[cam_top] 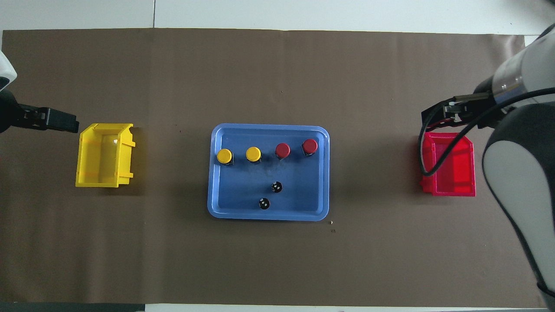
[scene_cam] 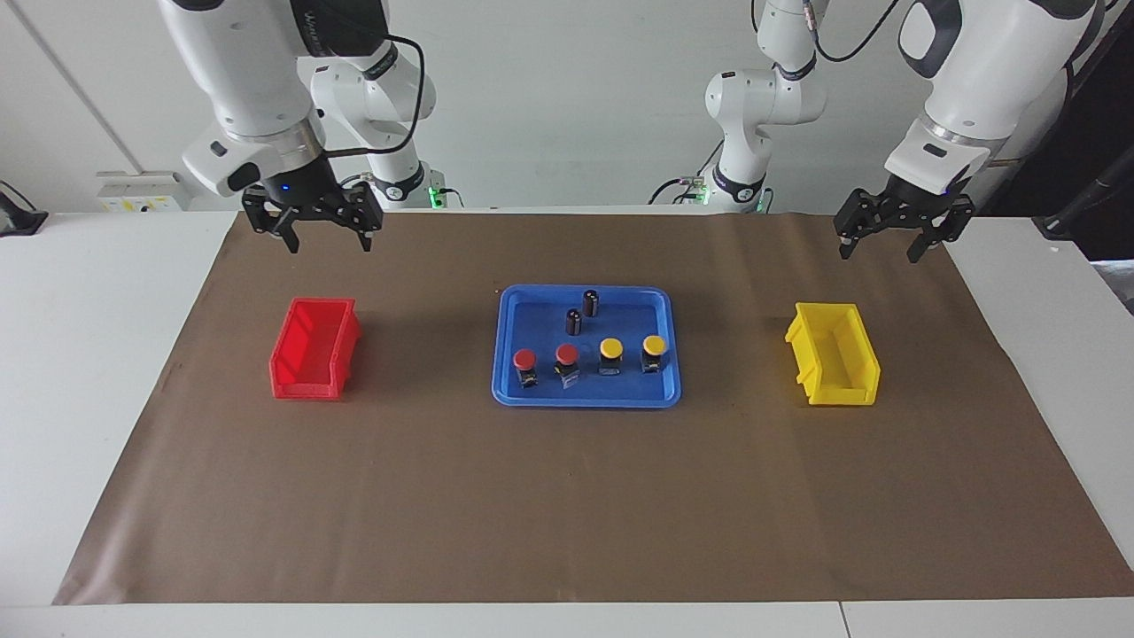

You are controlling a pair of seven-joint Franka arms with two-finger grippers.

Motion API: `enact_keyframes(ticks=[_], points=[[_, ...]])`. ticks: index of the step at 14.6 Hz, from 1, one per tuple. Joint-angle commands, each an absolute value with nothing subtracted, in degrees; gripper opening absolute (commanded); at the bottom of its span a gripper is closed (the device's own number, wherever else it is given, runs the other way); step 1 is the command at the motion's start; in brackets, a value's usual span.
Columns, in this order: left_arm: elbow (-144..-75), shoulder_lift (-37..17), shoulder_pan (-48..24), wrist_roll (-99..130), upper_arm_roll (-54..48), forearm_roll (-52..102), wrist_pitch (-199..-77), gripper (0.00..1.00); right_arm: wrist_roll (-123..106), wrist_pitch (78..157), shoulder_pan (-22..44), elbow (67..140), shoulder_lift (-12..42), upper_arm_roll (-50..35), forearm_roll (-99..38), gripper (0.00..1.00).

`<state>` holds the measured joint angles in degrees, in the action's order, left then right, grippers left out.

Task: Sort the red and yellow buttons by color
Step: 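Move the right gripper from the red bin toward the red buttons, then grasp the farther red button with the right gripper and lift it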

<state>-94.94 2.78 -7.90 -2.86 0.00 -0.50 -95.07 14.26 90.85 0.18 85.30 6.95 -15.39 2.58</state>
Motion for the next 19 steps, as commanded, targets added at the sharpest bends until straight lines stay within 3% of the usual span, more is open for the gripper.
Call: enact_keyframes(ticks=[1, 4, 10, 14, 19], points=[[-96.7, 4.4, -7.3, -3.8, -0.1, 0.3, -95.1, 1.00, 26.1, 100.3, 7.6, 82.6, 15.5, -15.8, 4.2, 1.00], [-96.7, 4.4, -7.3, -3.8, -0.1, 0.3, -95.1, 1.00, 30.2, 111.9, 11.5, 90.3, 17.6, -15.8, 5.0, 1.00], [-96.7, 4.4, -7.3, -3.8, -0.1, 0.2, -95.1, 1.00, 30.9, 120.9, 13.7, 98.8, 19.9, -15.8, 8.3, 0.99], [-96.7, 4.4, -7.4, -3.8, -0.1, 0.3, -94.9, 1.00, 30.9, 124.6, 14.4, 100.9, 21.5, -15.8, 8.7, 0.81], [-96.6, 4.6, -6.5, -3.7, -0.1, 0.2, -91.5, 1.00, 30.9, 125.8, 14.4, 102.7, 21.5, -15.8, 8.7, 0.67]])
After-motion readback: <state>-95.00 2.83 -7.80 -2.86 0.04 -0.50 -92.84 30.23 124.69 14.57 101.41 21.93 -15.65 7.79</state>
